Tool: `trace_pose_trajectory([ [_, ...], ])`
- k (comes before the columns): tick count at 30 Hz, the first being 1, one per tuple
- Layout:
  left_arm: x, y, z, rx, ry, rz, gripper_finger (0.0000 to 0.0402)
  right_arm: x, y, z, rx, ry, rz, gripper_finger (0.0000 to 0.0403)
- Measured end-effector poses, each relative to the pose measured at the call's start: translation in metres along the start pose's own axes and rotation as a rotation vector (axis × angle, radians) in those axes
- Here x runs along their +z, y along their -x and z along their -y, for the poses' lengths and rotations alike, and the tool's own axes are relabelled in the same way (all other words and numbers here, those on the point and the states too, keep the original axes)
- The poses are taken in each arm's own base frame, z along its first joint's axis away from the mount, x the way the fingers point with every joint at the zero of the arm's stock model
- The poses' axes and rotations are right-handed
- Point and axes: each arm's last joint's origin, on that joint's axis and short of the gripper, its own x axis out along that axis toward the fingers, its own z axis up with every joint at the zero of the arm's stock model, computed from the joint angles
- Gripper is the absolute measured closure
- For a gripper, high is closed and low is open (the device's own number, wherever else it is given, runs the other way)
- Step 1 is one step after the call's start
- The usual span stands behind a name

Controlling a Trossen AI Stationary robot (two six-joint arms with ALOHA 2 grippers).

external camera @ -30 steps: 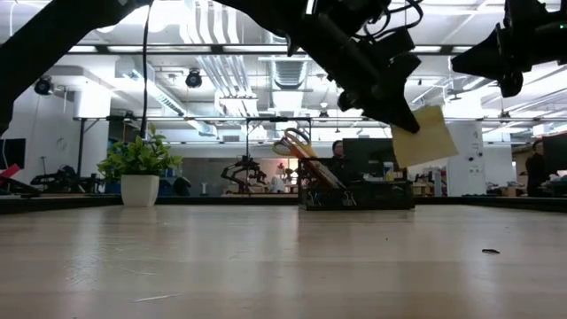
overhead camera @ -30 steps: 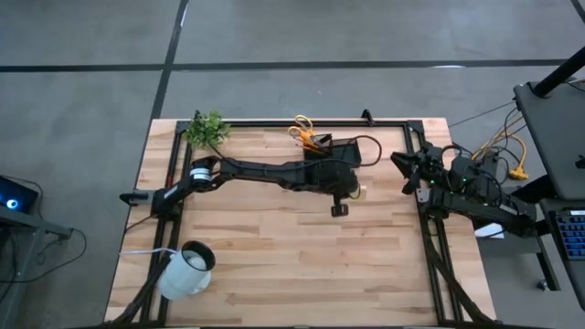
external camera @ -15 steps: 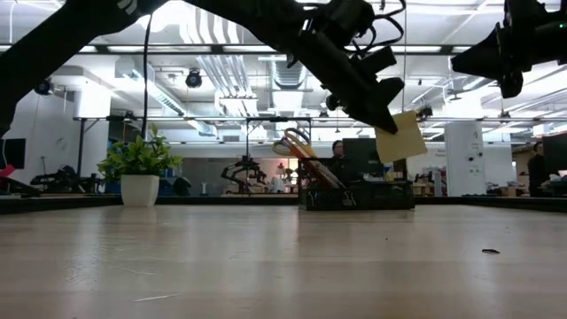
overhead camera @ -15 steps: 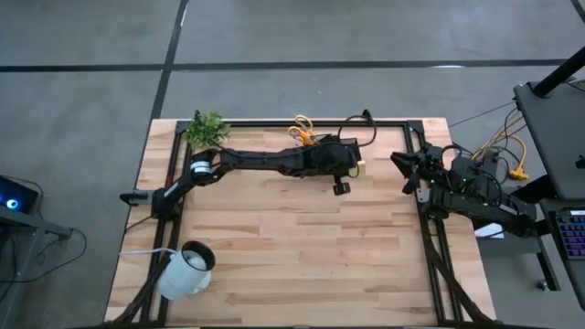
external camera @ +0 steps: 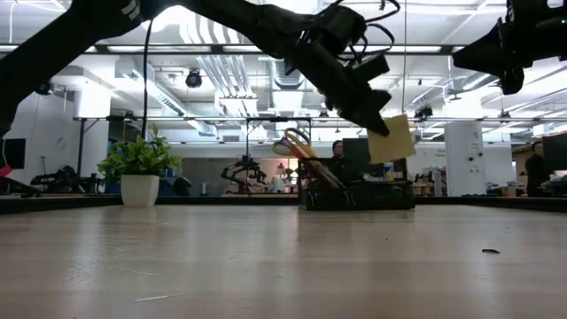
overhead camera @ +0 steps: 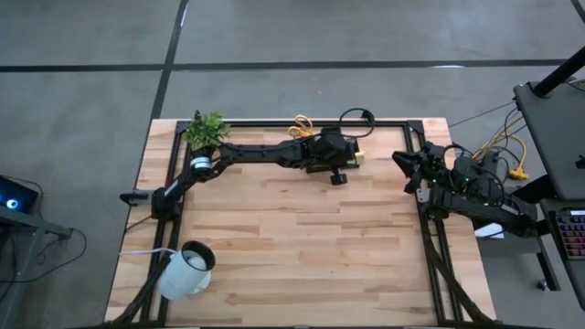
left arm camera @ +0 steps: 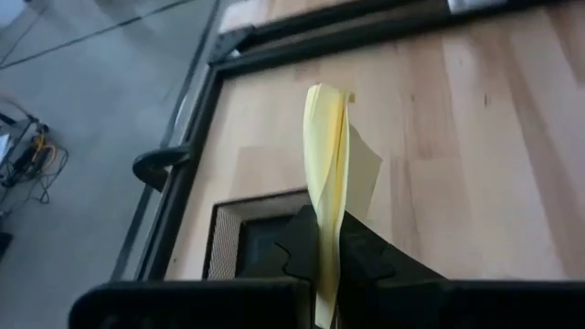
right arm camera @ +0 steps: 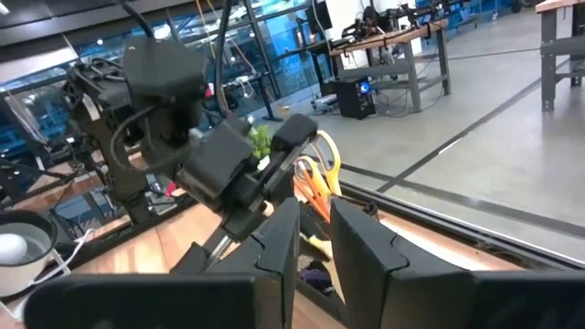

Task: Pick and place office supplies into organizer
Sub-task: Put the sticky note into the desk organizer

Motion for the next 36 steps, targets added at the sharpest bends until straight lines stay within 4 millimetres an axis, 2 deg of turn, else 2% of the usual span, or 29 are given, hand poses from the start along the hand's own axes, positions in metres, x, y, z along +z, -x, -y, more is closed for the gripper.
trace_pose_trajectory([
  [8, -0.012, -0.001, -0.007, -0.023, -0.064, -0.094, 0.0401, 0.000, 0.000, 0.000, -0.001, -0.001, -0.002, 0.0346],
  [11, -0.011, -0.002, -0.009, -0.007, -0.056, -0.079, 0.0401, 0.000, 0.000, 0.000, 0.003, -0.004, -0.005, 0.0346],
  [16, -0.005, -0.003, -0.018, 0.163, -0.055, -0.050, 0.0401, 0.000, 0.000, 0.000, 0.005, -0.004, -0.007, 0.0346],
  [19, -0.005, -0.010, -0.020, 0.242, -0.079, -0.024, 0.0401, 0.000, 0.000, 0.000, 0.005, -0.004, -0.007, 0.0346],
  [26, -0.020, -0.031, -0.010, 0.288, -0.114, -0.042, 0.0401, -0.001, 0.000, 0.000, 0.005, -0.006, -0.007, 0.0346],
  [31, -0.025, -0.037, -0.009, 0.351, -0.163, -0.077, 0.0401, -0.001, 0.000, 0.000, 0.004, -0.015, -0.008, 0.0346],
  [36, -0.031, -0.044, -0.004, 0.339, -0.172, -0.090, 0.0401, -0.001, 0.000, 0.000, 0.003, -0.017, -0.011, 0.0346],
])
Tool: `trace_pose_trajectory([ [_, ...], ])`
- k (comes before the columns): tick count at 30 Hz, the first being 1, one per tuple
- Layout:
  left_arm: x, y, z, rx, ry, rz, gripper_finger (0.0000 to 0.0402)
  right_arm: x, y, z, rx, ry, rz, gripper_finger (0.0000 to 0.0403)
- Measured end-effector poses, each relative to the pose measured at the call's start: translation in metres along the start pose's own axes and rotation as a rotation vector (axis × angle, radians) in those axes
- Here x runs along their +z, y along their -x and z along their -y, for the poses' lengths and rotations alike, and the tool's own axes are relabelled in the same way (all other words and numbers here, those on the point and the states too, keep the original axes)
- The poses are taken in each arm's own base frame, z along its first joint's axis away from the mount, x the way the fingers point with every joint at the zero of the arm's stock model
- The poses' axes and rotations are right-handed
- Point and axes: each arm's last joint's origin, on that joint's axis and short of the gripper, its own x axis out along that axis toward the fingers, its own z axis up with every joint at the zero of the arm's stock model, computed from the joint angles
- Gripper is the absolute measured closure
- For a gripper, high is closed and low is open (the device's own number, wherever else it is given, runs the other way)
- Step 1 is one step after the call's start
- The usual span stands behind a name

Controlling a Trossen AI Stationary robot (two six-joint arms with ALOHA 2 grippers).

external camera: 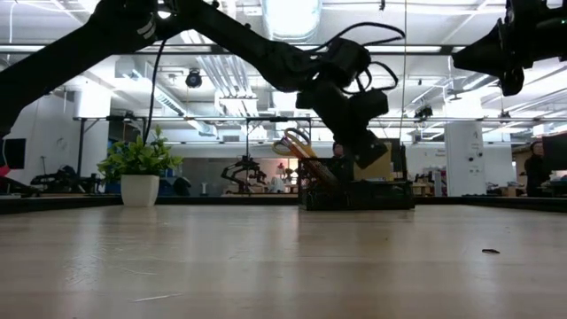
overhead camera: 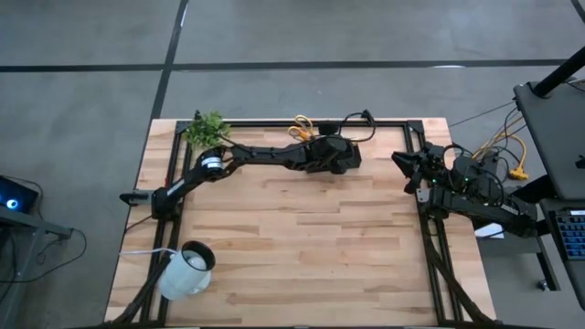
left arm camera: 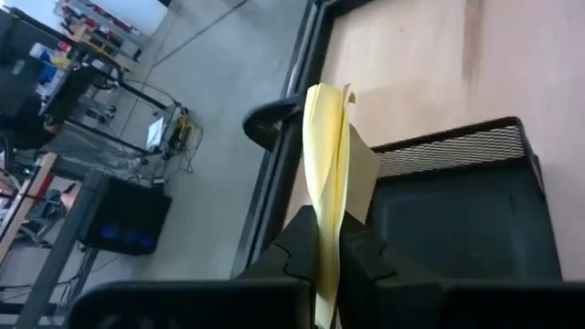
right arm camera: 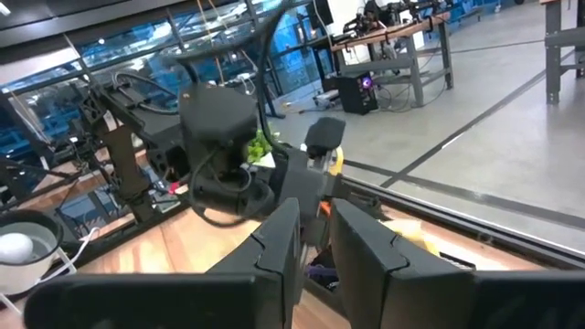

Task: Pick and place office supplies into organizer
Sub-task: Put the sticky note into the desk organizer

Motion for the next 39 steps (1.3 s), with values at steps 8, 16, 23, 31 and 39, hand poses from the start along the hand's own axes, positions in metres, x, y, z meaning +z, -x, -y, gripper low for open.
trace_pose_trajectory([
  [8, -0.003, -0.007, 0.010, 0.017, 0.012, 0.014, 0.0401, 0.000, -0.001, 0.000, -0.011, 0.002, -0.004, 0.0346],
  [16, -0.009, -0.013, 0.017, 0.015, 0.004, -0.002, 0.0401, 0.000, -0.001, 0.000, -0.012, -0.002, -0.002, 0.0346],
  [23, -0.011, -0.014, 0.016, 0.016, 0.009, -0.003, 0.0376, 0.000, -0.001, 0.000, -0.011, -0.002, -0.002, 0.0346],
  [31, -0.012, -0.016, 0.014, 0.008, 0.013, -0.001, 0.0362, 0.000, -0.001, 0.000, -0.010, -0.001, -0.002, 0.0346],
  [39, -0.012, -0.017, 0.014, -0.045, 0.014, 0.030, 0.0361, 0.000, -0.001, 0.000, -0.010, 0.000, -0.002, 0.0346],
])
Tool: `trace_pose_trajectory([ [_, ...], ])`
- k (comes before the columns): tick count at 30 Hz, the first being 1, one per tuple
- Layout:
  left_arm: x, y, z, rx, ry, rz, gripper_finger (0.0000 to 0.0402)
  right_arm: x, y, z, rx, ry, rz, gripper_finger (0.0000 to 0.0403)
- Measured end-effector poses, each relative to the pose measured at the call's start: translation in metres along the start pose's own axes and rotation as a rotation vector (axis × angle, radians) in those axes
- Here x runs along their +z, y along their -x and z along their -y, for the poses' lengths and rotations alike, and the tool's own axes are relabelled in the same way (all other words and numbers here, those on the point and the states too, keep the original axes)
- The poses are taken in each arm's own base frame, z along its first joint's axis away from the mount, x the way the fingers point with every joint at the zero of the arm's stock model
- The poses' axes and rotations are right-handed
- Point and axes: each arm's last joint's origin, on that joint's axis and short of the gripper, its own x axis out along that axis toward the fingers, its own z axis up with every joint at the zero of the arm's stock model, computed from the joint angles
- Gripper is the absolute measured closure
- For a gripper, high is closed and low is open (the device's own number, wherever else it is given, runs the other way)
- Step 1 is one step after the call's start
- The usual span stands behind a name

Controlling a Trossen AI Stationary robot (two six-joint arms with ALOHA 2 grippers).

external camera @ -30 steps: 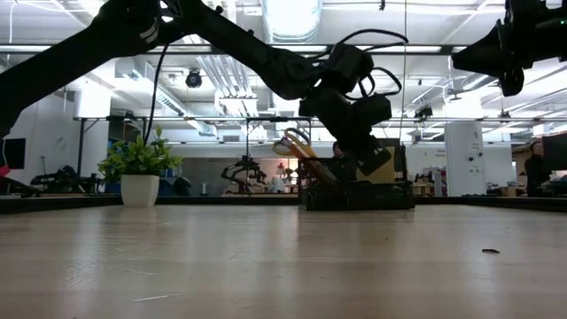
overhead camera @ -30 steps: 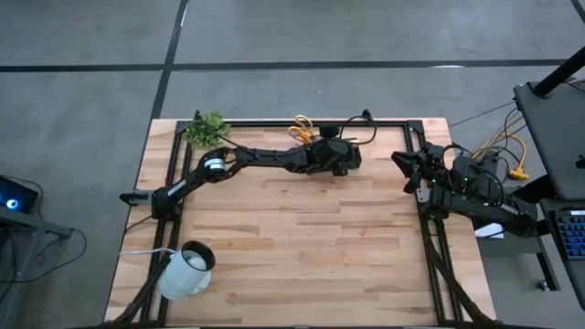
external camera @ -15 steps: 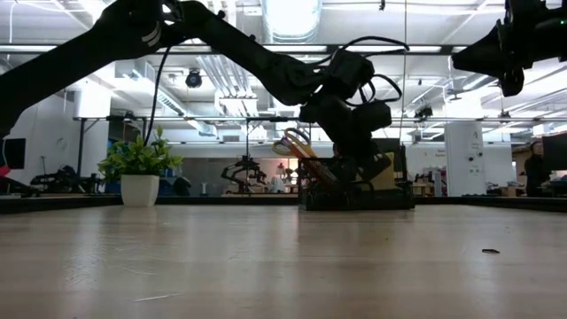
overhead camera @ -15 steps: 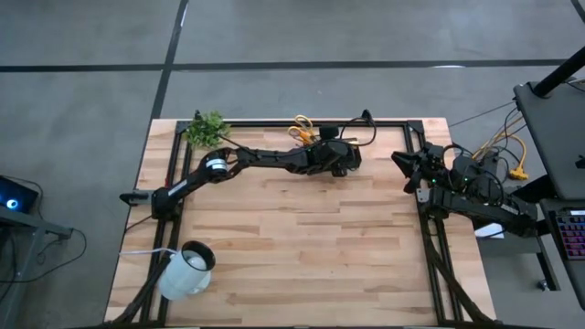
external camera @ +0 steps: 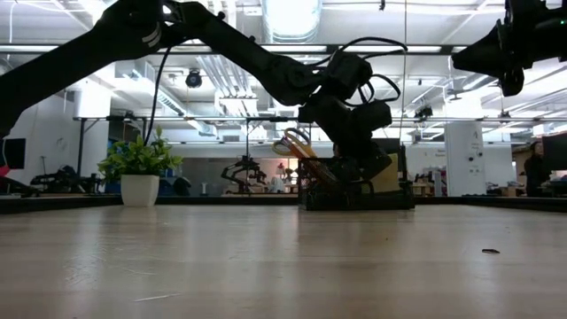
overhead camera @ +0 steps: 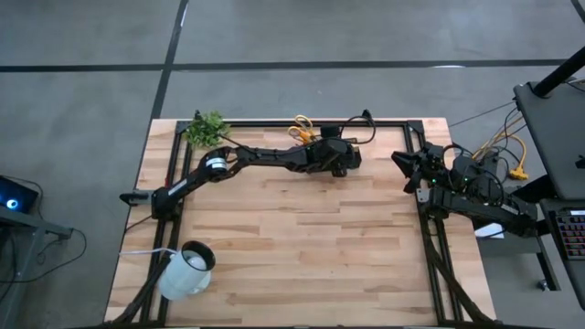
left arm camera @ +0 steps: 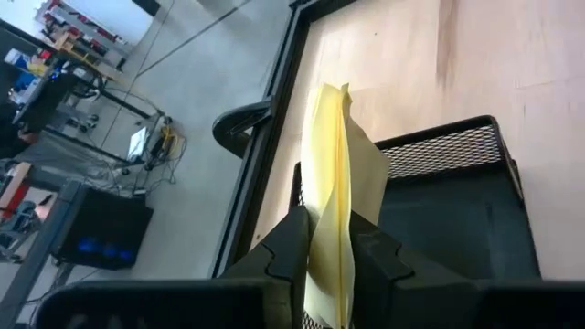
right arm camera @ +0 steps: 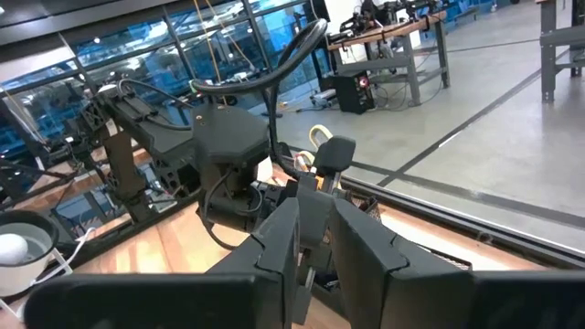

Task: Pick and place office supplies into organizer
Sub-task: Put the sticky note into the desk organizer

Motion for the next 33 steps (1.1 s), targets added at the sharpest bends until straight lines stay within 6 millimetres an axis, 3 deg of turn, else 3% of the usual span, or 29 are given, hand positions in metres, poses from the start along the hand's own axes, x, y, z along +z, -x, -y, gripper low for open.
trace_pose_trajectory([
  [10, -0.002, 0.002, 0.005, -0.031, -0.017, -0.029, 0.0360, 0.000, 0.000, 0.000, 0.000, -0.002, 0.000, 0.0346],
  [23, 0.004, 0.011, 0.002, -0.113, 0.146, -0.029, 0.0359, 0.000, 0.000, 0.000, 0.001, -0.002, 0.001, 0.0346],
  [33, 0.007, 0.012, -0.002, -0.140, 0.155, -0.005, 0.0280, 0.000, 0.000, 0.000, 0.001, -0.003, 0.003, 0.0346],
])
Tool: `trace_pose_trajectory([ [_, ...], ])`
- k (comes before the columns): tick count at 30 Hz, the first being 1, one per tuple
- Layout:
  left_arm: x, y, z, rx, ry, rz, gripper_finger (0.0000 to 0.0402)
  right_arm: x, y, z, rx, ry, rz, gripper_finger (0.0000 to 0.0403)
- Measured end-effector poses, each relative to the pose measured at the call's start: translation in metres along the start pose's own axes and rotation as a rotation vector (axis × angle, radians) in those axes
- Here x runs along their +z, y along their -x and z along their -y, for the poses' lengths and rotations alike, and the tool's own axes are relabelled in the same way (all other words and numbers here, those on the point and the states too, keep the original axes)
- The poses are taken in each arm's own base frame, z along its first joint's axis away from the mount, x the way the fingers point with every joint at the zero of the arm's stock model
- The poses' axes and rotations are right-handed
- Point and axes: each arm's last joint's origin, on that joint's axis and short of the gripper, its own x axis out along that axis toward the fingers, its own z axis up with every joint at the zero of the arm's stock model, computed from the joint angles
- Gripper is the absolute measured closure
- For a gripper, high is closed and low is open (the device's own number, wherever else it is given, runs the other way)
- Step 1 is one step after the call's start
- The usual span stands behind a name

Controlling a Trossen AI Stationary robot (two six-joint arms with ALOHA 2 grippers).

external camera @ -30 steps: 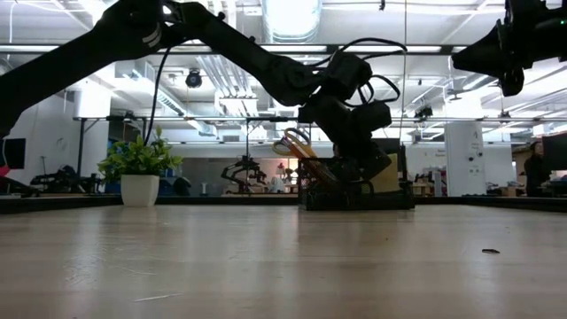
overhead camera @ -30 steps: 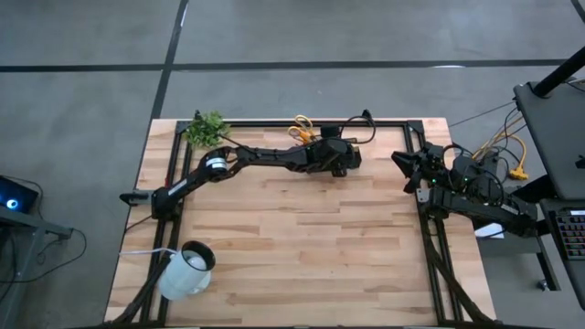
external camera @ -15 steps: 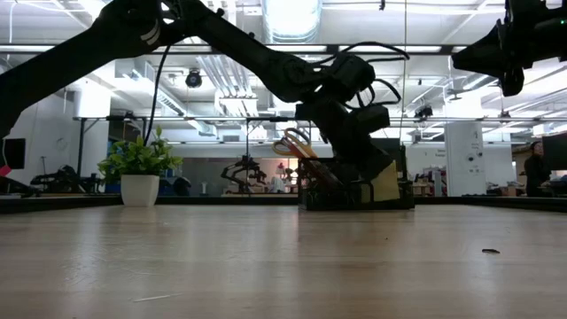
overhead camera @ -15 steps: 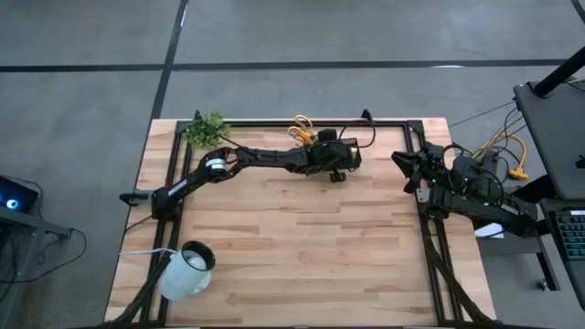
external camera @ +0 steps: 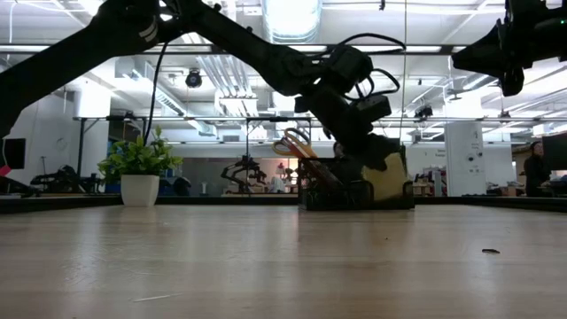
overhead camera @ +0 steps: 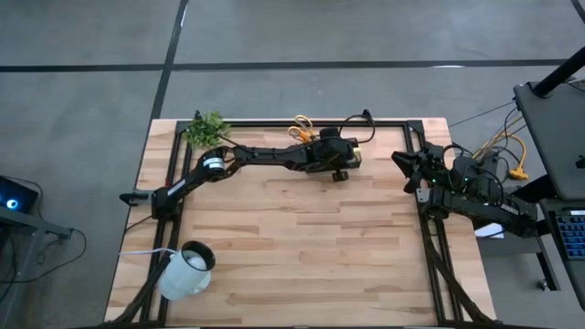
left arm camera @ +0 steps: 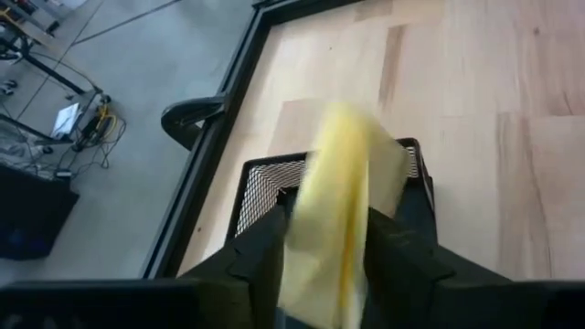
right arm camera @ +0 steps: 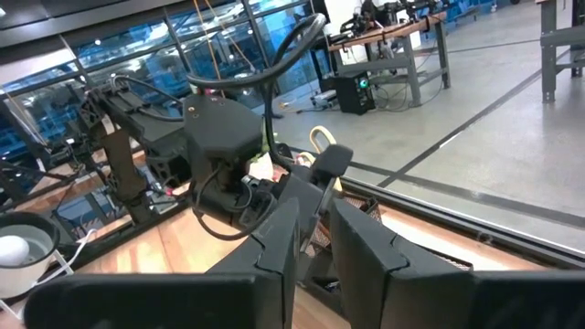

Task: Pick and place office supplies into organizer
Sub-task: Put the sticky note into the desk organizer

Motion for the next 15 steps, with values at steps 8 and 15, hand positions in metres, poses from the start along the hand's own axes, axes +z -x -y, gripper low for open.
trace_pose_trajectory([
  [8, -0.0082, -0.0004, 0.0004, -0.018, -0.024, -0.077, 0.0234, 0.0000, 0.0000, 0.0000, 0.000, 0.000, 0.000, 0.0346],
  [15, -0.0090, 0.0002, 0.0003, -0.010, -0.030, -0.092, 0.0228, 0.0001, 0.0000, 0.0000, 0.000, 0.000, 0.001, 0.0346],
])
